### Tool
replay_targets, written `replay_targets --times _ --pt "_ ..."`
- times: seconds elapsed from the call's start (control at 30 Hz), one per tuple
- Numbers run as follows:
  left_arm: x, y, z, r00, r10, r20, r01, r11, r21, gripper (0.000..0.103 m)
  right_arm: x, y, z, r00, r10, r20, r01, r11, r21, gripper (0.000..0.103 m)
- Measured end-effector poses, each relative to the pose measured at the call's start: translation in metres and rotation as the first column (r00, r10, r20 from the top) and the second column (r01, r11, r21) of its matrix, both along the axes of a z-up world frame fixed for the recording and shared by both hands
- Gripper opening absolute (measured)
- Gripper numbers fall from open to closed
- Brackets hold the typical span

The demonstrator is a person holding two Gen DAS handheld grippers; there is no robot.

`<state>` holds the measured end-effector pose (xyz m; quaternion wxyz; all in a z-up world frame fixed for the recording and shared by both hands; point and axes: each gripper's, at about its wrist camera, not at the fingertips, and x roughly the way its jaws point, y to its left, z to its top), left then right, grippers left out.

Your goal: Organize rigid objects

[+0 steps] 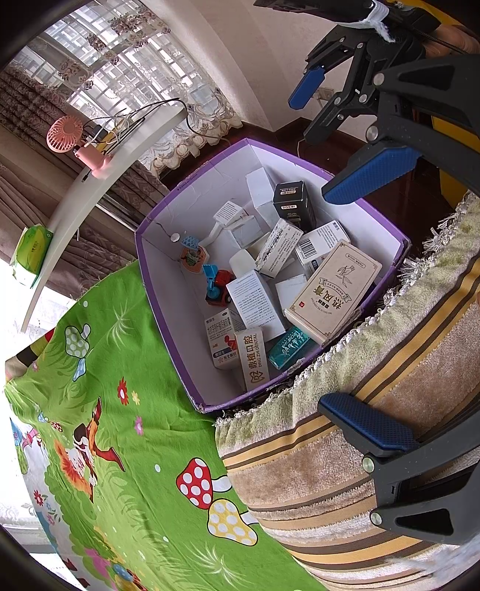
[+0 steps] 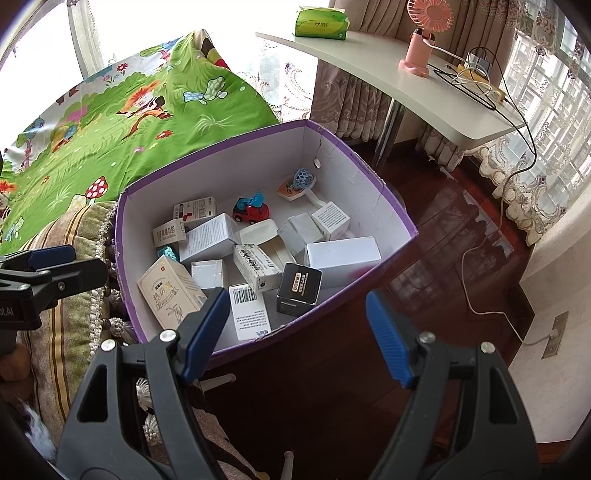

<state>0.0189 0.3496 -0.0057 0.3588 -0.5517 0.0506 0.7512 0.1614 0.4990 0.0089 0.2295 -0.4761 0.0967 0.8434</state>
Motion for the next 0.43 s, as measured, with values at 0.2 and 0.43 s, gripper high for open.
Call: replay_targets --times 0.2,0.43 --pt "0.0002 0.0004 0.0003 1.0 0.001 0.0 -0.001 1.0 0.0 0.103 -0.0001 0.0001 0.0001 1.0 -0.001 0.0 0.001 1.0 -0.001 0.079" --pt "0.0013 0.0005 -0.0006 1.0 -0.007 -0.013 0.007 1.0 0.004 0.103 0.0006 -0.0002 -0.0013 1.0 0.0 0.001 0.0 1.0 -0.001 0.079"
